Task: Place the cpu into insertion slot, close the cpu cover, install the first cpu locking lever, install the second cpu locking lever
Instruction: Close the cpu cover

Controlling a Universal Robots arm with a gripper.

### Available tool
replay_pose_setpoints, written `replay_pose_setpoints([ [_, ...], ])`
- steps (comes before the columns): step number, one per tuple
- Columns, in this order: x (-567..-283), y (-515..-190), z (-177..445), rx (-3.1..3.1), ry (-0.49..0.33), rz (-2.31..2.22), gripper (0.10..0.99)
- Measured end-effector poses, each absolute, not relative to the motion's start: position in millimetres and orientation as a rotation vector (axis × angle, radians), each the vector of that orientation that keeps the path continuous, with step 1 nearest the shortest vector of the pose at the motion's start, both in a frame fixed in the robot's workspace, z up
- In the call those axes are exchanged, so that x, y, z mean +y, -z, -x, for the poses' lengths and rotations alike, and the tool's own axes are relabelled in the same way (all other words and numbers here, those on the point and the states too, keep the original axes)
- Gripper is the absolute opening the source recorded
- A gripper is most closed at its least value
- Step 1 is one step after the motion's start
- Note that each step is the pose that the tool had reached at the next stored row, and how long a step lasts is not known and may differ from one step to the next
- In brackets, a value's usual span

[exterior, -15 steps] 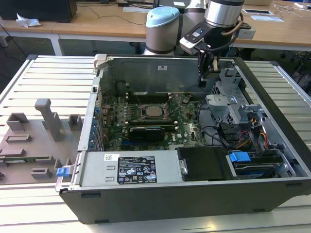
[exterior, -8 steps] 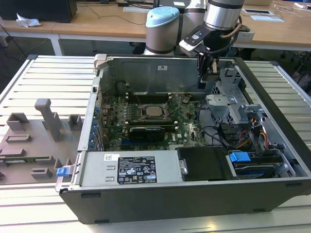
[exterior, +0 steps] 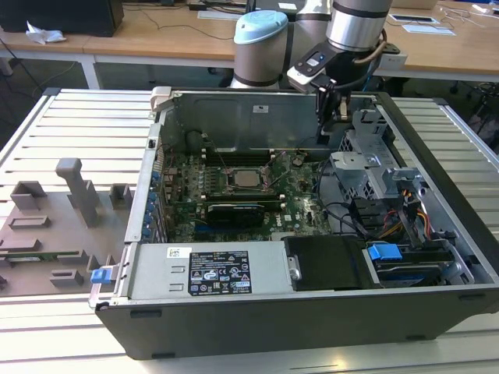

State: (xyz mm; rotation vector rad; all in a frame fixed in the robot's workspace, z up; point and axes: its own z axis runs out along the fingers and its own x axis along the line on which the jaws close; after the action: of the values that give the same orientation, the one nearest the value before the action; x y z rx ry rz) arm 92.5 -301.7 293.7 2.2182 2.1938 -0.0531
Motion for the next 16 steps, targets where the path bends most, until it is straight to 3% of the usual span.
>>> replay_pose_setpoints([
  [16, -301.7, -282.4, -92.5, 2.194, 0.053, -2.218, 0.106],
])
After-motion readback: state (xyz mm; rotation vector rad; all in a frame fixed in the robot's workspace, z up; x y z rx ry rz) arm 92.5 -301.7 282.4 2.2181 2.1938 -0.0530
